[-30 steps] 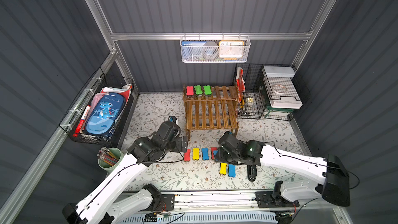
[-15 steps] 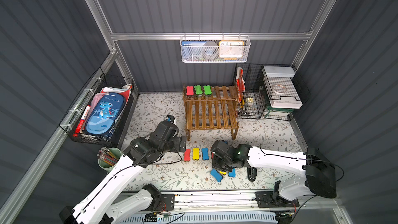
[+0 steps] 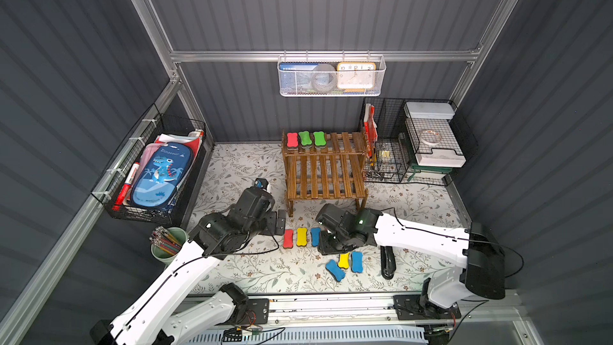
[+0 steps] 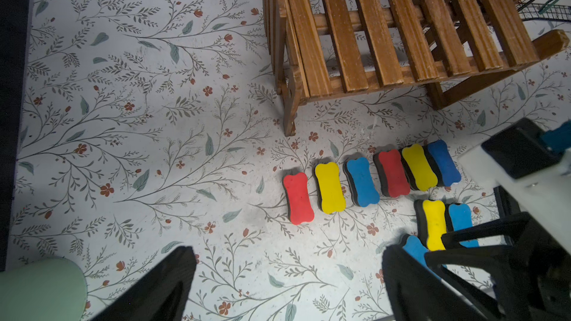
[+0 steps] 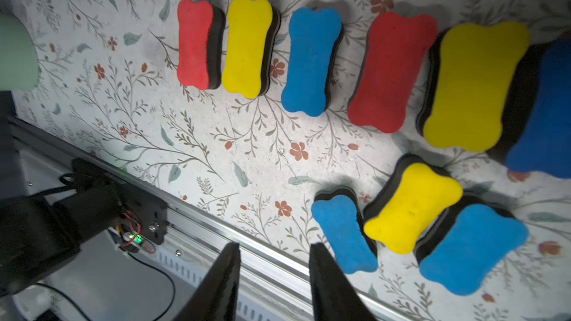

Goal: Remove the whiteboard erasers from the shelf
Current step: Place the whiteboard eraser at the center of the board.

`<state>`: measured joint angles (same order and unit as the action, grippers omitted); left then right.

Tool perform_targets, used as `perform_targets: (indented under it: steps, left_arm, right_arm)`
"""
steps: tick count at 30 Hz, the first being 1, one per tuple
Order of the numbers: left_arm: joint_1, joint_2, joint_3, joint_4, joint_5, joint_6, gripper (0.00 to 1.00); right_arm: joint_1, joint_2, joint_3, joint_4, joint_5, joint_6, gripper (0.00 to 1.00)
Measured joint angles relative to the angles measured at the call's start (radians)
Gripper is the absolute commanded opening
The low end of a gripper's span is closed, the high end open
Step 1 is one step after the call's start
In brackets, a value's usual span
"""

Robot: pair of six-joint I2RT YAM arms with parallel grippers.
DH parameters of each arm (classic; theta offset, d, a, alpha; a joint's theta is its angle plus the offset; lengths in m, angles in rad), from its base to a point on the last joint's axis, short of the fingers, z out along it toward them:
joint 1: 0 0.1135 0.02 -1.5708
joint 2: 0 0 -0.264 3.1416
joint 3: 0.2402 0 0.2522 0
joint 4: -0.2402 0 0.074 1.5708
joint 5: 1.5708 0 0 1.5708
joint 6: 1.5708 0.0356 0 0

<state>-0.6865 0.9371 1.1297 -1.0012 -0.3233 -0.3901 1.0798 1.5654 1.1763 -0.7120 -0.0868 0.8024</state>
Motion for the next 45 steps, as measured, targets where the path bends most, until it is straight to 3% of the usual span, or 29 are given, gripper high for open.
perform_targets:
  steps: [10, 25, 32, 45]
  left_arm:
    - [0.000, -0.011, 0.001, -0.026, -0.029, 0.012, 0.99]
    - [0.000, -0.012, 0.030, -0.059, -0.059, 0.025, 0.99]
    - [0.000, -0.043, 0.130, -0.086, -0.089, 0.041, 0.99]
    - [0.000, -0.051, 0.139, -0.105, -0.106, 0.048, 0.99]
  right_arm:
    - [0.087, 0.175, 0.068, -0.153, 0.061, -0.217, 0.58]
    - [0.101, 0.293, 0.112, -0.196, 0.149, -0.279, 0.61]
    - [0.105, 0.327, 0.117, -0.199, 0.162, -0.286, 0.56]
    - [0.118, 0.394, 0.149, -0.209, 0.161, -0.288, 0.44]
